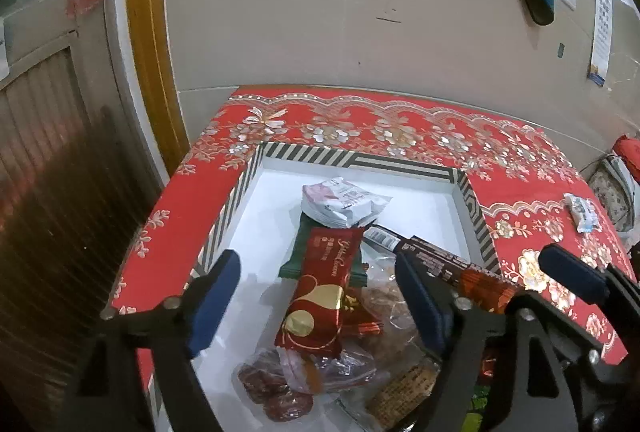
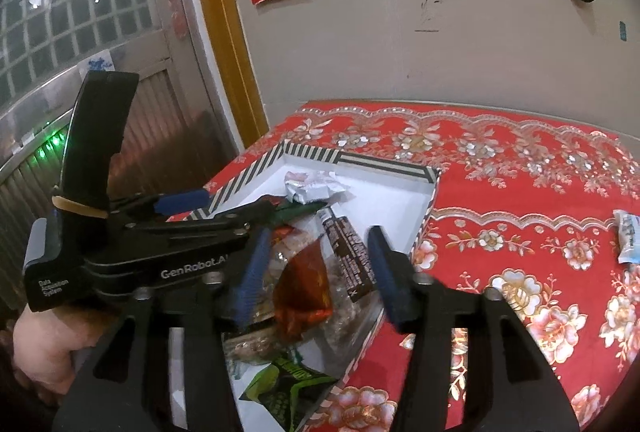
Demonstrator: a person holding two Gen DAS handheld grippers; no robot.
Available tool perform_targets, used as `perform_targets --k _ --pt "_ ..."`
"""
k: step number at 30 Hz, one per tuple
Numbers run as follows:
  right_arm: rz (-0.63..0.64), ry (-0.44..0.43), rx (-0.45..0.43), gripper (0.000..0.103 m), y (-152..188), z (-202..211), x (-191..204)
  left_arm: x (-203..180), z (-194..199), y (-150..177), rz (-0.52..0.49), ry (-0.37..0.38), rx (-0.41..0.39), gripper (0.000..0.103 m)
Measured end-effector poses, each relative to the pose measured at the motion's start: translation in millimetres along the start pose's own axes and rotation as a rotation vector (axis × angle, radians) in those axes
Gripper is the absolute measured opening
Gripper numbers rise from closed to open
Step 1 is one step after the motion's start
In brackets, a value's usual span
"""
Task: Organize snacks
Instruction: 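Open both tools to drop the candies into the white box, then move both tools toward the blue-white packet on the table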
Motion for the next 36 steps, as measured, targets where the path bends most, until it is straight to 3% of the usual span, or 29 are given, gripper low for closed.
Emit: perform_targets --k 6,10,11,13,14,21,25,28,36 --pt "-0.007 0.006 -0.038 0.056 -3 6 -2 0 6 -3 0.011 -0.012 -0.037 0.093" --pt "0.033 0.050 -0.143 0.056 -9 24 -1 2 12 -8 0.014 -0.050 -0.070 0.099" --pt "0.045 0.072 -0.175 0.058 -10 30 -1 3 13 -8 0.016 -0.058 -0.076 0.100" --pt "0.050 0.114 -0.229 0.079 -14 39 -3 6 14 -9 0.029 -0.065 -0.084 0.101" --pt "0.049 0.138 -0.247 0.082 -15 42 -5 7 15 -9 0.037 -0.060 -0.087 0.101" --pt "0.040 0.281 -0.281 0.082 -26 54 -31 15 15 -8 0.082 -0.054 -0.087 0.101" --pt "0.068 0.380 -0.329 0.082 -28 73 -66 18 15 -7 0.097 -0.062 -0.095 0.101" --pt "0.068 0.453 -0.316 0.082 -23 86 -104 18 15 -7 0.106 -0.053 -0.096 0.101" --pt "0.048 0.487 -0.288 0.082 -3 126 -210 1 22 -9 0.036 -0.139 -0.126 0.101"
Point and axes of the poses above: each gripper's, at about its wrist camera, not at the fingertips, and z roughly against the way its jaws point, x to its left, y to its underside, the point moved 4 cm from there along -z, roughly the way its jaws point, and after that the axes turned 7 degrees about y, right-handed, at the moved point
